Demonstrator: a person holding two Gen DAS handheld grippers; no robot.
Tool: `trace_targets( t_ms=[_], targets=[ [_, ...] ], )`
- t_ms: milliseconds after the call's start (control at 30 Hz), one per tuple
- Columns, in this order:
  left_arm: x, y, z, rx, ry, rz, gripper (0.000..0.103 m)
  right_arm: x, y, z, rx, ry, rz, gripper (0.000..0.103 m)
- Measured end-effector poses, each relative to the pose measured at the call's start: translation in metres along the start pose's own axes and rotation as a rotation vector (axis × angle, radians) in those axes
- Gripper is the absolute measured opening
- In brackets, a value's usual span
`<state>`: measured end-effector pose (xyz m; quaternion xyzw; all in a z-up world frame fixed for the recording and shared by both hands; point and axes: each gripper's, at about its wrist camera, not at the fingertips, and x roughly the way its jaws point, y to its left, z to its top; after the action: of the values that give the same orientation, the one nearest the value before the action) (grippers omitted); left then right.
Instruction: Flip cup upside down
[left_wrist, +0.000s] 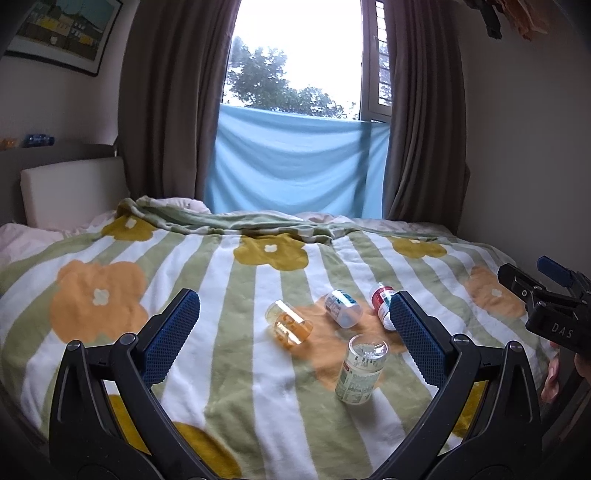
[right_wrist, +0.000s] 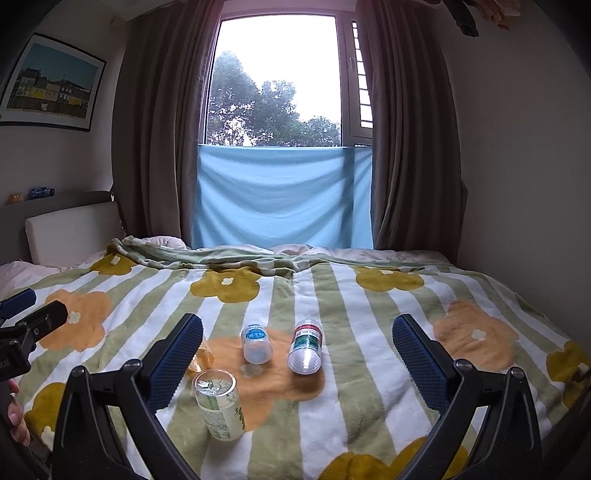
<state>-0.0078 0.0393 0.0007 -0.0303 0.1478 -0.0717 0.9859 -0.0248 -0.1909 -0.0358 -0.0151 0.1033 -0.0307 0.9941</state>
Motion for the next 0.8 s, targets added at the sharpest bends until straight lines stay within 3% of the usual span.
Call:
trace_targets(
  t_ms=[800],
  targets=[
    [0.0029,-0.0083,-0.0007,0.031,0.016,0.005,0.103,0.0044,0.0041,-0.0027,-0.003,0.011,-0.006,0.103]
  ],
)
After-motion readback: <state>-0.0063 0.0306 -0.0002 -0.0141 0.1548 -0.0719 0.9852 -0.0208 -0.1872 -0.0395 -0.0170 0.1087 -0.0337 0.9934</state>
